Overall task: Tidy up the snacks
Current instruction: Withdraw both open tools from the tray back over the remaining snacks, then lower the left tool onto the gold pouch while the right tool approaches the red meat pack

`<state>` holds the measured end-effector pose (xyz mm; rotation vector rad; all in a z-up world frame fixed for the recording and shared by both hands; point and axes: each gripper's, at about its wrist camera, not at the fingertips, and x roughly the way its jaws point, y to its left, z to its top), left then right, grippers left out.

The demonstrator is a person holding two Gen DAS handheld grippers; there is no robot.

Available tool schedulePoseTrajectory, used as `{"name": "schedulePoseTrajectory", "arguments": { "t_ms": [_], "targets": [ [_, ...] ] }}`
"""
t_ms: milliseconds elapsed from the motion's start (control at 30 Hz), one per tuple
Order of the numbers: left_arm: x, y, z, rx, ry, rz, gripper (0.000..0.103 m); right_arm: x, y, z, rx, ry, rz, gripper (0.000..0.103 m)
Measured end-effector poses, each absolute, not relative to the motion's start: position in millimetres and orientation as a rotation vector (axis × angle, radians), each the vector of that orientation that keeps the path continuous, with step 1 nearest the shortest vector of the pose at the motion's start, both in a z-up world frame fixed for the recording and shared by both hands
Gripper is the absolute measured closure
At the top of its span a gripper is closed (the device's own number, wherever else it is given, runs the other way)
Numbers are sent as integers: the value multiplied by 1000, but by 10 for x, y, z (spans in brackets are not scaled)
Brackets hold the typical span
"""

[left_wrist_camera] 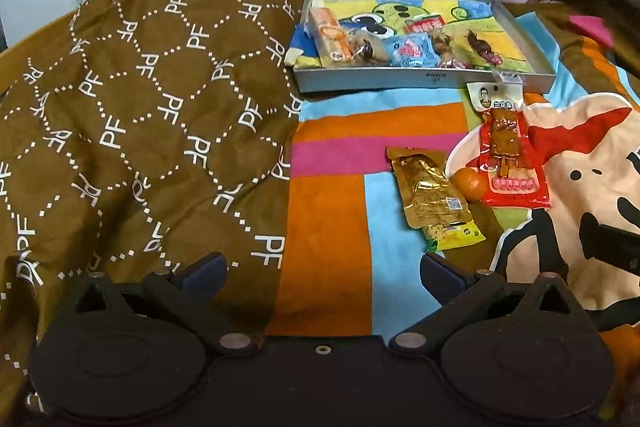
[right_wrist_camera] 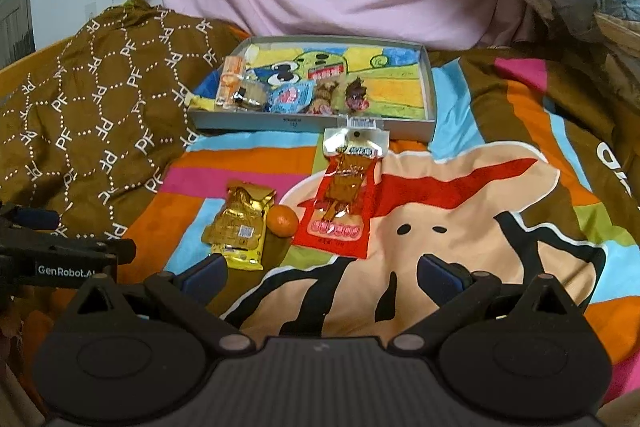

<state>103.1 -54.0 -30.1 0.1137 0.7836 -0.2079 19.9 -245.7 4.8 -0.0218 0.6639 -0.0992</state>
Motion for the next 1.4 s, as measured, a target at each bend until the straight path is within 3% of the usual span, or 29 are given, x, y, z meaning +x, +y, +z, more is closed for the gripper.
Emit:
{"name": "schedulePoseTrajectory", "arguments": {
  "t_ms": [367,867,1400],
  "targets": [
    [1202,-601,-377,136,845,-238,1,316,-2440,-7,-19,739,-59,0],
    [1621,-716,-439,267,797,-306,1,546,-2591,-92,75,824,-22,0],
    [2034,-574,-514,22,814,-287,1,1040,-2344,-217,-457,729,112,0]
  ]
}}
